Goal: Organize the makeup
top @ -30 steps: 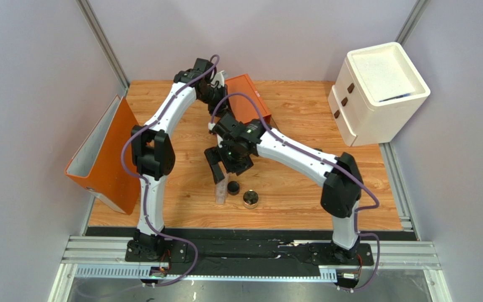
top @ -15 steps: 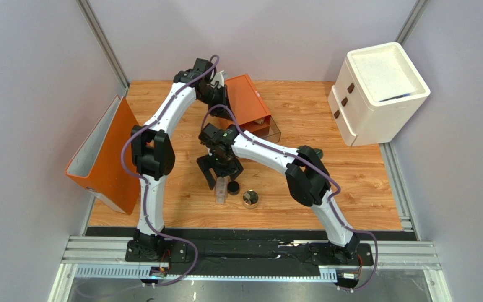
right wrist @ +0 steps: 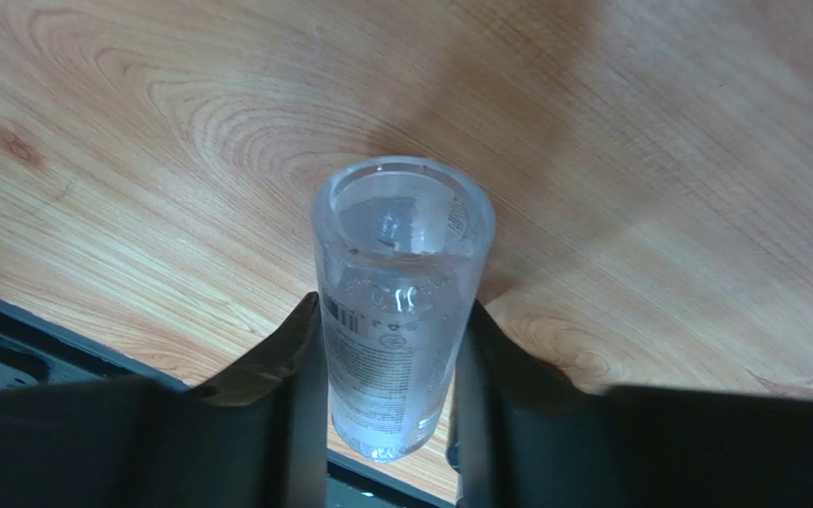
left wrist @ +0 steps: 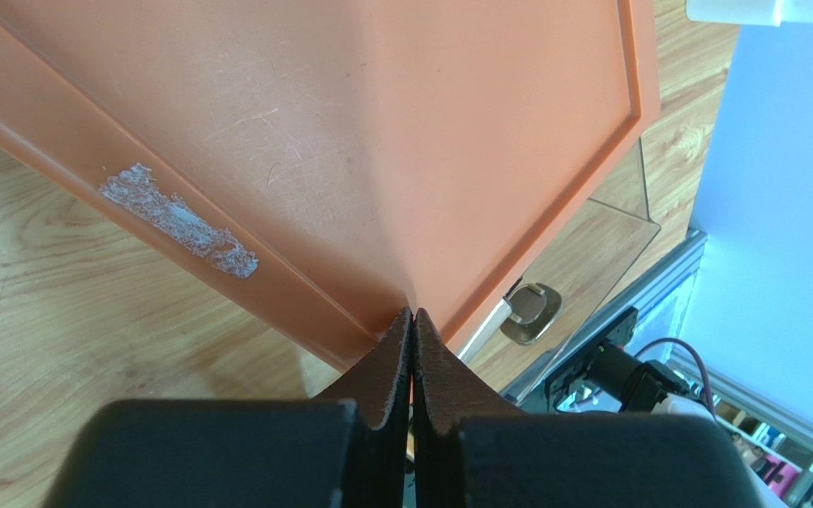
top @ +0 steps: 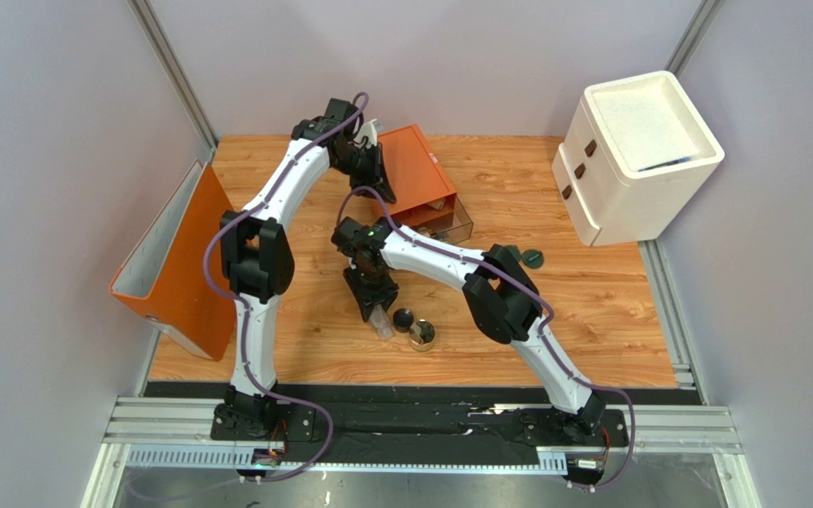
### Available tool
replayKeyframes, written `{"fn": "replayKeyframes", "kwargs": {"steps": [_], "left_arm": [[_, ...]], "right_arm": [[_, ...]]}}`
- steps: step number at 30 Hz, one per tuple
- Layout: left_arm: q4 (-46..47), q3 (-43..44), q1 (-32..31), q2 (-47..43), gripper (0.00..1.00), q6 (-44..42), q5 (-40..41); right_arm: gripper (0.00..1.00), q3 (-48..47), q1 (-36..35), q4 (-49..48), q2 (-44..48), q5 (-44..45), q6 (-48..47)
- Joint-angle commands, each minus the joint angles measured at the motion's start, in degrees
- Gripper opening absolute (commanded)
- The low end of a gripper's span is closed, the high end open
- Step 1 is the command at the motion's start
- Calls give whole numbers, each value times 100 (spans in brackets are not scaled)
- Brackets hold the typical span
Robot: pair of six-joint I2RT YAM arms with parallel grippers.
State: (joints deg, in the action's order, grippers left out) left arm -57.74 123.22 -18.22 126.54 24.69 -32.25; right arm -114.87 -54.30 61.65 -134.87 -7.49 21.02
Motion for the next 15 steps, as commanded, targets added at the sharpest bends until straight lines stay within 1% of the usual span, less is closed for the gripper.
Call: {"fn": "replayKeyframes", "kwargs": {"steps": [1, 2, 3, 4, 9, 12, 15], "left_arm": [[-449, -254, 20, 143, 0, -351, 588], [-440, -246, 20, 160, 0, -351, 580], [-440, -254, 20, 152, 0, -351, 588], [-440, -254, 20, 152, 0, -351, 571], [-458, -219, 20, 169, 0, -403, 606], [-625, -105, 29, 248, 0, -500, 738], [-616, -87, 29, 275, 0, -491, 659]], "right_arm": [[21, -141, -1, -188, 83, 291, -150], [9, -158, -10, -240, 92, 300, -150], [3, -167, -1, -224, 153, 361, -168], [1, -176, -1, -215, 197, 362, -185], [0, 25, -36, -285, 637, 20, -361], [0, 298, -89, -267, 1023, 98, -528], [0, 693, -124, -258, 1392, 177, -783]]}}
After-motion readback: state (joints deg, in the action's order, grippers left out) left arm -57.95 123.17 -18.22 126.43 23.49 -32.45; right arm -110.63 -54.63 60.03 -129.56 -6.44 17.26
